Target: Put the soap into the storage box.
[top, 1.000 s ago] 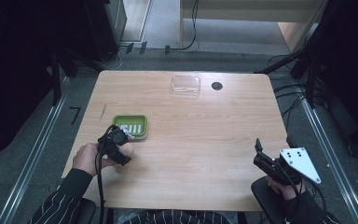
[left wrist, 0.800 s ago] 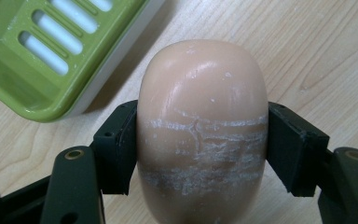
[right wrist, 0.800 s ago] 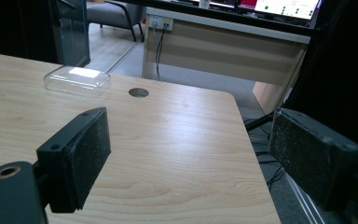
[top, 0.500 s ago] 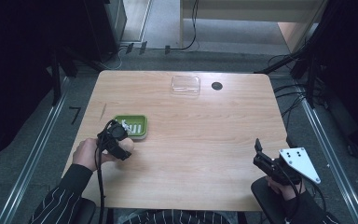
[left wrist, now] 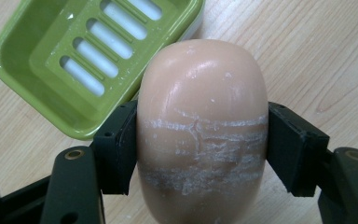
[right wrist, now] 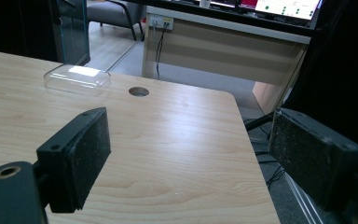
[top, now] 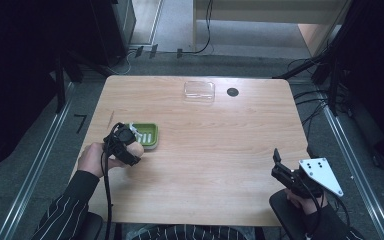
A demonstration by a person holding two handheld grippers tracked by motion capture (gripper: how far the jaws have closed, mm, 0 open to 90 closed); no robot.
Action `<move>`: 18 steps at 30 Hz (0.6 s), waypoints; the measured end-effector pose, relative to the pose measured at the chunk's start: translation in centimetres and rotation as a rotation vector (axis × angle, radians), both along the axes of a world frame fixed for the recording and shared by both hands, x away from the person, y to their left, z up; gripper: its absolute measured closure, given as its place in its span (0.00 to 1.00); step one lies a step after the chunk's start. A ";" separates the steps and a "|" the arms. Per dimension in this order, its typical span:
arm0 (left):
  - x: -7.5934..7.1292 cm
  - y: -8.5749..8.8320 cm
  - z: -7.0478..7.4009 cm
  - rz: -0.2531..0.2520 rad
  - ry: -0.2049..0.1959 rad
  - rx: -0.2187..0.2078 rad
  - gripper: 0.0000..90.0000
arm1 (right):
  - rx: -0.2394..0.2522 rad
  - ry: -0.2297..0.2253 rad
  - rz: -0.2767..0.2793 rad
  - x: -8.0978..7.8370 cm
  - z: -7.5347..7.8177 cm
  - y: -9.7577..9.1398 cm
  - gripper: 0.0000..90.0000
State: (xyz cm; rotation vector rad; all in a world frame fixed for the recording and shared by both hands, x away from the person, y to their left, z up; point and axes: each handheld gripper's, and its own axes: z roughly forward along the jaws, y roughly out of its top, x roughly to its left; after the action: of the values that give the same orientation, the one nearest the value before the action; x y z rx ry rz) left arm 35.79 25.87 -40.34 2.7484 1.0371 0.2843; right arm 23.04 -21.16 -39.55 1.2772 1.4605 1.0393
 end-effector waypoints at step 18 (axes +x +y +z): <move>1.2 0.0 0.6 -0.003 -0.016 -0.011 0.37 | -0.011 0.005 0.003 0.0 0.0 0.1 0.15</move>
State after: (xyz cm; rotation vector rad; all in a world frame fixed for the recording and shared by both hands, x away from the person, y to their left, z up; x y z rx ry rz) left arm 37.00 25.89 -39.69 2.7338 1.0269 0.2990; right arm 23.09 -21.02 -39.55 1.2708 1.4703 1.0302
